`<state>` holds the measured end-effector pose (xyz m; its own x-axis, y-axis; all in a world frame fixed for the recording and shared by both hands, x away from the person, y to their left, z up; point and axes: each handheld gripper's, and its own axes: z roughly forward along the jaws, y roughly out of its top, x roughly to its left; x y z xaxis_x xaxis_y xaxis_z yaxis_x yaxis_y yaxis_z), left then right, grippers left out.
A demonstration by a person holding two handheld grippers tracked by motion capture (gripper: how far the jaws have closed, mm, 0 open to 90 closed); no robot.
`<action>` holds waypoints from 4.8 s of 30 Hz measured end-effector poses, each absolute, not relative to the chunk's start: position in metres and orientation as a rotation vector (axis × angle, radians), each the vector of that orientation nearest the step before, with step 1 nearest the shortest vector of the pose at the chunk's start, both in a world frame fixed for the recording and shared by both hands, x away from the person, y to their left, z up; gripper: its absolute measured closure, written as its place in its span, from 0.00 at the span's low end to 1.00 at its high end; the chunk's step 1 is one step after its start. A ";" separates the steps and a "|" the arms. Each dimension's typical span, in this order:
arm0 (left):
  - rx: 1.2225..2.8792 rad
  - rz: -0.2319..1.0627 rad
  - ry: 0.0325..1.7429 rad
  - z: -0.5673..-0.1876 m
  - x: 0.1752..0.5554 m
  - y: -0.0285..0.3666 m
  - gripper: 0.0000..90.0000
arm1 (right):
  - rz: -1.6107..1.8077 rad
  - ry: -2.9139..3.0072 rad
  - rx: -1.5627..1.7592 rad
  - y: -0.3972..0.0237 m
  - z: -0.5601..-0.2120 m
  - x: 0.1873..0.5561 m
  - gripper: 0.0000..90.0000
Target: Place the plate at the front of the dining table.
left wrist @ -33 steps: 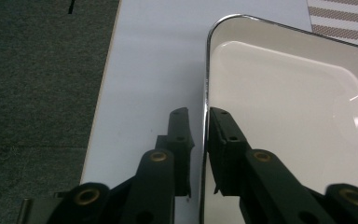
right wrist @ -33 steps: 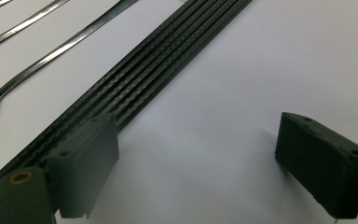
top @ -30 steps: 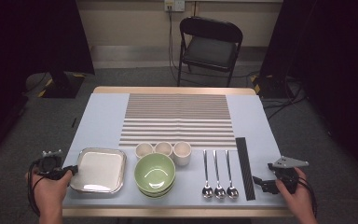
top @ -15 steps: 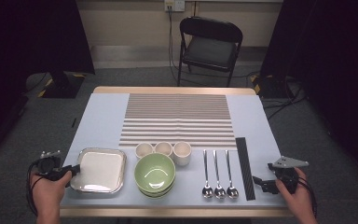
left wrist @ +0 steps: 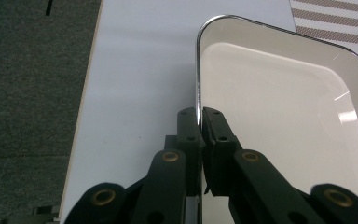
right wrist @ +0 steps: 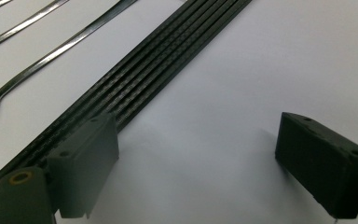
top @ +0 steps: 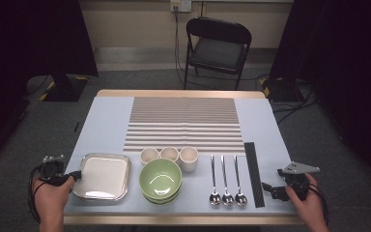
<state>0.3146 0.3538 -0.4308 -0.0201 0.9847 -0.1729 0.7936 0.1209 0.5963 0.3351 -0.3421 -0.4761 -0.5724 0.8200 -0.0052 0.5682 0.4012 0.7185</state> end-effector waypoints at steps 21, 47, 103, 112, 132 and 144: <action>1.640 0.331 1.933 -0.417 0.313 0.354 0.98 | 0.972 2.305 1.200 -0.342 -0.476 0.335 0.14; 1.613 0.297 1.879 -0.382 0.329 0.355 0.98 | 0.971 2.305 1.197 -0.342 -0.476 0.335 0.14; 1.654 0.350 1.762 -0.310 0.402 0.286 0.98 | 0.970 2.302 1.198 -0.342 -0.476 0.334 0.14; 1.663 0.349 1.752 -0.309 0.413 0.273 0.98 | 0.971 2.302 1.198 -0.342 -0.476 0.334 0.14; 1.657 0.338 1.726 -0.310 0.434 0.253 0.98 | 0.975 2.299 1.196 -0.342 -0.477 0.334 0.14; 1.662 0.338 1.726 -0.315 0.442 0.245 0.98 | 0.975 2.299 1.194 -0.342 -0.477 0.334 0.14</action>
